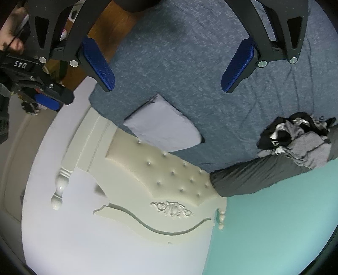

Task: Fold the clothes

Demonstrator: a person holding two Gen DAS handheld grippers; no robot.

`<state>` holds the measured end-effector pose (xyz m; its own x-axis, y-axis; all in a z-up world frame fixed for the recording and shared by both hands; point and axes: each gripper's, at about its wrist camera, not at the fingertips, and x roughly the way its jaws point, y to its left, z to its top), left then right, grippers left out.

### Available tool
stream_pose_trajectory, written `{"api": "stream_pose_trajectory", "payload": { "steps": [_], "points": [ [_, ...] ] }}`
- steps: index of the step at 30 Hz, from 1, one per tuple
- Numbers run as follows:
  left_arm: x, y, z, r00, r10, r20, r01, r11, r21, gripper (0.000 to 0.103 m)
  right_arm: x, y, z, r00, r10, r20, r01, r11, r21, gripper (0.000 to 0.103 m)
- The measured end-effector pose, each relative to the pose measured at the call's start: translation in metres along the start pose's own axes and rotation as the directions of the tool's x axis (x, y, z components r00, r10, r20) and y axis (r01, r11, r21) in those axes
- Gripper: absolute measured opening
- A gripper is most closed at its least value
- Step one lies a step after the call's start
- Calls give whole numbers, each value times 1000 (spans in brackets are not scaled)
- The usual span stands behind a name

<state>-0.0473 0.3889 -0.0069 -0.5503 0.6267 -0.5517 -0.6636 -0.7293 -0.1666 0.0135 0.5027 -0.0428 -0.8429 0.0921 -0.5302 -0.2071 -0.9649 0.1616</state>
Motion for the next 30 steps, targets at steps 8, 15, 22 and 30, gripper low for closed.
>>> {"api": "stream_pose_trajectory", "payload": {
  "steps": [8, 15, 22, 30],
  "points": [
    [-11, 0, -4, 1000, -15, 13, 15, 1000, 10, 103, -9, 5, -3, 1000, 1, 9, -1, 1000, 3, 102],
    [-21, -1, -7, 999, -28, 32, 28, 1000, 6, 103, -14, 8, -6, 1000, -1, 16, 1, 1000, -4, 102],
    [-28, -1, -9, 999, -21, 39, 21, 1000, 8, 103, -20, 11, -7, 1000, -6, 25, 6, 1000, -15, 102],
    [-35, -2, -11, 999, -13, 48, 13, 1000, 11, 103, -24, 14, -11, 1000, -12, 26, 13, 1000, -18, 102]
  ]
}}
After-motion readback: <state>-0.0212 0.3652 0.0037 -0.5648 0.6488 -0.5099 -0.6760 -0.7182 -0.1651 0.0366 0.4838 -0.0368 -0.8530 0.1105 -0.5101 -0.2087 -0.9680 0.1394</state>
